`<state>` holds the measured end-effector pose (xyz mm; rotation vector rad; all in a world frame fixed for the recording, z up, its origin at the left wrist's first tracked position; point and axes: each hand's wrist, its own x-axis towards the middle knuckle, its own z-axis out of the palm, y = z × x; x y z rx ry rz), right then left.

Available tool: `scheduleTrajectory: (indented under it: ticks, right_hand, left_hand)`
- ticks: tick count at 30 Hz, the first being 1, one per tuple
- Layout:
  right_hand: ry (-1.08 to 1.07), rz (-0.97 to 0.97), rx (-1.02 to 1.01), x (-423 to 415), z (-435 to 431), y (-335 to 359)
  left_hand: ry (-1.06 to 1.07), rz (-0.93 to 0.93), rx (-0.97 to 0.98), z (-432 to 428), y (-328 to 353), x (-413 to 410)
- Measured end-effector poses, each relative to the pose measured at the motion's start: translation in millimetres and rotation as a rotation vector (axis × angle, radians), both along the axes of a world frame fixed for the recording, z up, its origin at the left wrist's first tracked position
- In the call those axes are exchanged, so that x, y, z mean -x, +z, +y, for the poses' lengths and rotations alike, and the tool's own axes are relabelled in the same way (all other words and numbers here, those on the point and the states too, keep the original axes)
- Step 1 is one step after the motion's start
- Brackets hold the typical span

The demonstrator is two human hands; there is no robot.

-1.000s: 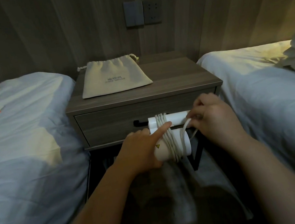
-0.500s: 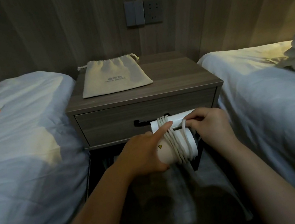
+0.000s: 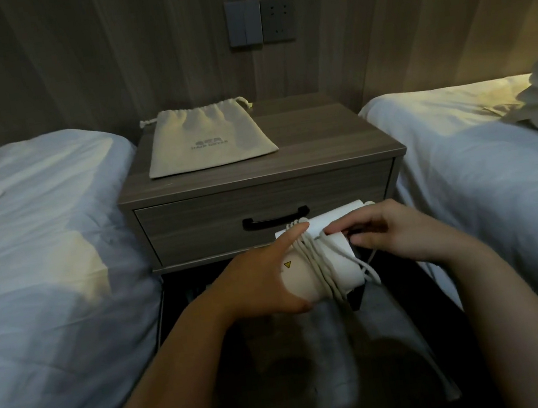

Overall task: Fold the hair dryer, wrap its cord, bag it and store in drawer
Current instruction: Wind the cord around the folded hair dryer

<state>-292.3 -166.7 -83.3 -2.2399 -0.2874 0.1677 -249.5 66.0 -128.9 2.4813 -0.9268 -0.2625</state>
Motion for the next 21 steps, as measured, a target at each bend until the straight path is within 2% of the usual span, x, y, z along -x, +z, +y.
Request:
scheduleTrajectory:
  ticks: [2,5,12,21]
  right_hand:
    - [0.152,0.095,0.085,3.0,-8.7,2.0]
    - [0.236,0.15,0.123,5.1,-10.7,0.0]
    - [0.19,-0.052,0.126,-0.9,3.7,-4.9]
    - [0.097,-0.075,0.184,-5.0,13.6,-14.2]
  left_hand:
    - [0.005,0.026,0.017,3.3,1.6,-1.5]
    - [0.003,0.095,0.086,5.7,4.8,-4.0]
    - [-0.007,0.171,0.186,5.6,11.2,-3.9]
    - [0.03,0.1,0.074,5.8,6.1,-3.6]
